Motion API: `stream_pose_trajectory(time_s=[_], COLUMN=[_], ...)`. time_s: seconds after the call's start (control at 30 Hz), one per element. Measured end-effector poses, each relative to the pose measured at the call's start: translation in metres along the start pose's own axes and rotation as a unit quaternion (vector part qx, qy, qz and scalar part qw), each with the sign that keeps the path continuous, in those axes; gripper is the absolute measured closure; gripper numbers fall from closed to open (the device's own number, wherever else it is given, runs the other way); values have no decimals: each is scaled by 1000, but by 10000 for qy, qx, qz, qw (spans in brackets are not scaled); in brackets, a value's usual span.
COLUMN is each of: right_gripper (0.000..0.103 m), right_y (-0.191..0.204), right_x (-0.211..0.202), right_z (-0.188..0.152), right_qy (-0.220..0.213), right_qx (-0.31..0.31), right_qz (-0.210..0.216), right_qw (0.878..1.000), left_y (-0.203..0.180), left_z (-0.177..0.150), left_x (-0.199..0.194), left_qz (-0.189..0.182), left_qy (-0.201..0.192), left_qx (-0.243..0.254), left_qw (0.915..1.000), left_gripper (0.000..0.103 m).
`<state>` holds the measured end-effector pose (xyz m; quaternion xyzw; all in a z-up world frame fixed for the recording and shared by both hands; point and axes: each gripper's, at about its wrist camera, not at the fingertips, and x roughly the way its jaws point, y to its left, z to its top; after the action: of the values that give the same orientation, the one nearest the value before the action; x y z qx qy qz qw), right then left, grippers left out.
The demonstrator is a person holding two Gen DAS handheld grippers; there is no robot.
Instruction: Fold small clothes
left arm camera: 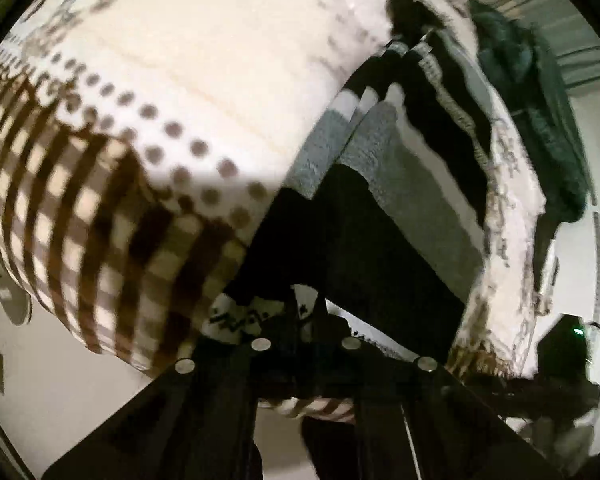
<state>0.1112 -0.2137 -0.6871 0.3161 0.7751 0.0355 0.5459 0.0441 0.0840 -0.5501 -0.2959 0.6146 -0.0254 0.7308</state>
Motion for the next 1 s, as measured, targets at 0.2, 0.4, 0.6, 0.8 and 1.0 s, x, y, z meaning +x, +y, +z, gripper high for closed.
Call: stream_pose_trajectory(time_s=[0.2, 0.4, 0.6, 0.8, 1.0], right_gripper=[53, 84, 76, 48, 39], right_y=[-15, -17, -15, 4, 25], right_x=[57, 64, 64, 10, -87], right_z=[1, -33, -41, -37, 26], right_qy=[194, 12, 166, -32, -642], right_qx=[533, 414, 216, -17, 21], right_qz=[318, 119, -158, 127, 722], right_qw=[9979, 9991, 9995, 9999, 9953], left_y=[15, 18, 26, 14, -36], left_z=[-3, -3, -3, 17, 100], left_x=[-16, -3, 4, -47, -70], left_qz=[-188, -28, -38, -144, -707], left_qy=[126, 334, 591, 361, -272], left_qx=[96, 318, 279, 315, 344], left_qw=[9997, 9989, 9979, 9987, 9965], left_gripper=[99, 99, 92, 43, 39])
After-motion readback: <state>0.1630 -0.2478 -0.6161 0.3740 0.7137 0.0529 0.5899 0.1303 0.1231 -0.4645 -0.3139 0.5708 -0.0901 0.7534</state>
